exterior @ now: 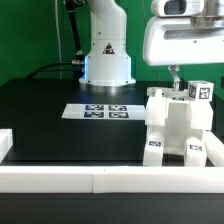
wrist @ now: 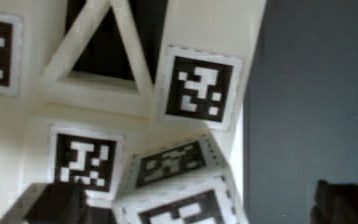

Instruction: Assemble chair

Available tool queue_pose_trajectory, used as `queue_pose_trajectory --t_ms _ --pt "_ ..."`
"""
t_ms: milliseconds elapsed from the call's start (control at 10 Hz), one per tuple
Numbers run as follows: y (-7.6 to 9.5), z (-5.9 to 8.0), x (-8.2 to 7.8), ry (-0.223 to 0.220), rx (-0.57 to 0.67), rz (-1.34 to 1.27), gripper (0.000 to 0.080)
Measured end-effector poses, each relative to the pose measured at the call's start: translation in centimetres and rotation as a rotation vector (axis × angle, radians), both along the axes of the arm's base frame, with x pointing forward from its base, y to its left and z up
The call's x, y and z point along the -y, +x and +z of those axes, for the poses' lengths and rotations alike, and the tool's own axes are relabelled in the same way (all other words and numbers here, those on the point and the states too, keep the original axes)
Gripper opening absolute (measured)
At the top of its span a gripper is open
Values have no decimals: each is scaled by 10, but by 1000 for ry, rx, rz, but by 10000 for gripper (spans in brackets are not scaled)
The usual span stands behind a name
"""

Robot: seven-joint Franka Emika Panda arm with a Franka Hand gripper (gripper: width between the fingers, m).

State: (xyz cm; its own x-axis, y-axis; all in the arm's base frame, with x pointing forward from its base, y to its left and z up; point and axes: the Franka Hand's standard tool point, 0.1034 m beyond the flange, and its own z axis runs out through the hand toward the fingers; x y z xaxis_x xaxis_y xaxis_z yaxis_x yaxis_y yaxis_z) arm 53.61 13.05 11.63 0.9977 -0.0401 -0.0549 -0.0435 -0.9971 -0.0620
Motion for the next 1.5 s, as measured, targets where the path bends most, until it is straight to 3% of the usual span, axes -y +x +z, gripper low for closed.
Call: queue_pose_trajectory --t_ms 200,300,400,1300,1400,1500 --pt "0 0 0 0 0 -1 385" --pt "0 0 1 0 0 -2 385" --pt "0 0 1 0 0 -10 284" --pt "1 0 -1 -21 -27 -481 285" --pt "0 0 0 -21 -28 -481 359" --pt "0 0 0 -21 -28 -478 359"
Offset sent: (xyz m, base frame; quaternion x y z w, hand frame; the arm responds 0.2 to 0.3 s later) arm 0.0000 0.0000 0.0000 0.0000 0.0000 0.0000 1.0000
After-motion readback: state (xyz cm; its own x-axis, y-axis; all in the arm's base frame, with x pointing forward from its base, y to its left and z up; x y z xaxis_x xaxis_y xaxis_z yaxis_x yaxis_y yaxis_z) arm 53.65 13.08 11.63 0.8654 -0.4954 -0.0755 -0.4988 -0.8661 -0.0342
